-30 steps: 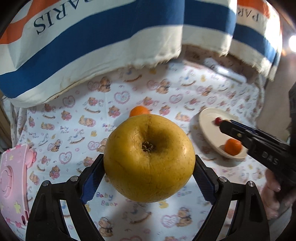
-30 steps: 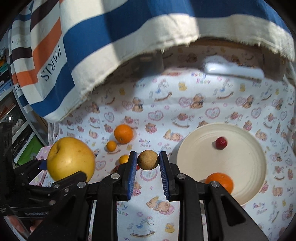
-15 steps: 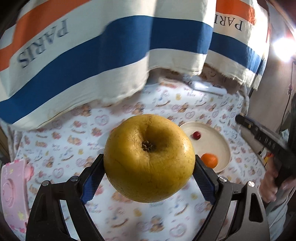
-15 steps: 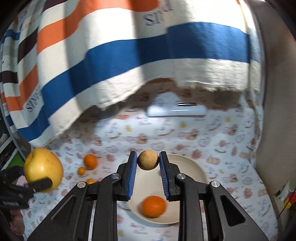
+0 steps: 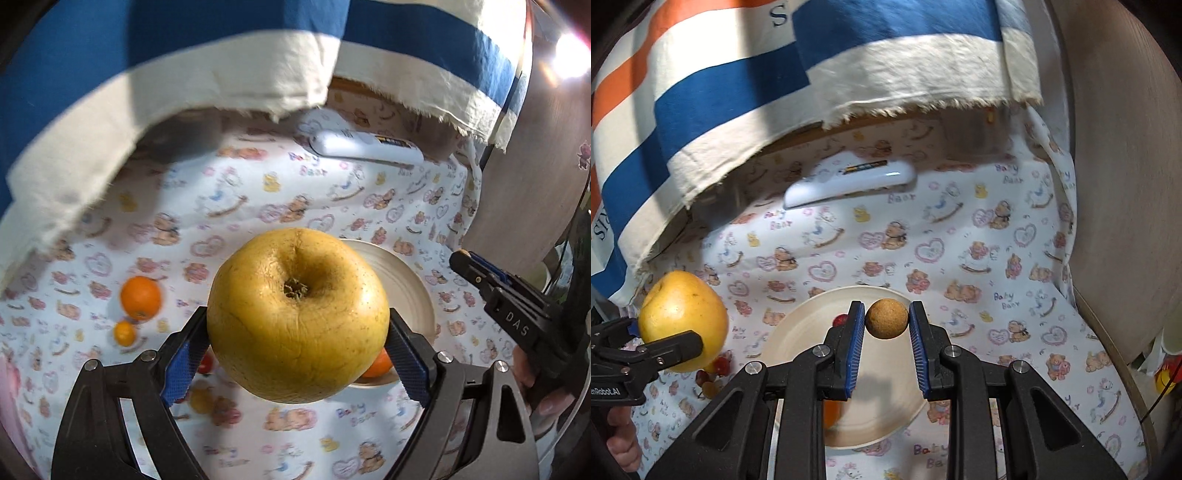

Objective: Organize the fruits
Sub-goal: 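Carry the pear with the left tool while the right tool carries the kiwi to the plate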

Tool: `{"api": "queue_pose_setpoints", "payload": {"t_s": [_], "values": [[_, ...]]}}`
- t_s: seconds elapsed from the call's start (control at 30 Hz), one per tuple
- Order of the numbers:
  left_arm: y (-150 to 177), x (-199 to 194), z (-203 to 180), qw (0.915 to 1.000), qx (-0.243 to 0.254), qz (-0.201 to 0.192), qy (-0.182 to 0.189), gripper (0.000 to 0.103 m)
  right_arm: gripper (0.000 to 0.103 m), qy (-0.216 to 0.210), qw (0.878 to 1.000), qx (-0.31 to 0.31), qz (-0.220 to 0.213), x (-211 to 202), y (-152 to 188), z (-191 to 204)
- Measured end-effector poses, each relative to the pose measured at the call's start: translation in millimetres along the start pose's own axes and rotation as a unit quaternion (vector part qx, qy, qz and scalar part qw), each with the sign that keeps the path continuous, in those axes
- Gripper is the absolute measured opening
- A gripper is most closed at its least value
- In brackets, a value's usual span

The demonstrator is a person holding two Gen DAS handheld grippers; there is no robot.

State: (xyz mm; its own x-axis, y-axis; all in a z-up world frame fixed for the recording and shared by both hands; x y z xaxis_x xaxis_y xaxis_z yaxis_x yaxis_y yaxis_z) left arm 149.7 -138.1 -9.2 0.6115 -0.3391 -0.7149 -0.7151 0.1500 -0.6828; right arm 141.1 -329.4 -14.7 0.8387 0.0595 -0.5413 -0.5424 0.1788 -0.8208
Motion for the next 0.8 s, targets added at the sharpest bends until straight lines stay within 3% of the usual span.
{"api": "queue_pose_setpoints", "payload": {"t_s": [0.5, 0.67, 0.8], "values": [[-1.3, 63.3, -24.0, 0.999, 0.011, 0.04, -0.015, 0.089, 0.026, 0.012, 1.0, -0.003, 0.022, 16.3, 10.2, -7.0], [0.0, 71.0, -33.2, 0.9993, 0.009, 0.026, 0.024, 0.089, 0.026, 0.008, 0.999, 0.009, 0.04, 23.7, 16.2, -14.6], [1.0, 75.8, -39.1, 0.9995, 0.013, 0.015, 0.025, 0.089, 0.026, 0.016, 0.998, 0.007, 0.056, 31.4, 22.9, -16.8]]}}
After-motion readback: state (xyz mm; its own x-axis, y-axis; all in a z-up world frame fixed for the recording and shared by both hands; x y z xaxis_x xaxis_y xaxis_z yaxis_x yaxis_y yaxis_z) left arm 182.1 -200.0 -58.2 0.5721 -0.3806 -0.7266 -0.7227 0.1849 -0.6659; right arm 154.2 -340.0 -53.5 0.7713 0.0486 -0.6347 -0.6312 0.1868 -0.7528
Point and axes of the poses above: each gripper's, at about its wrist camera, not at the fingertips, and x roughly the way its jaws point, z to its left, y to its underside, the point moved 8 cm from there along x, roughly the way its jaws point, and after that the axes turned 1 degree about y, right-handed, at the moved point
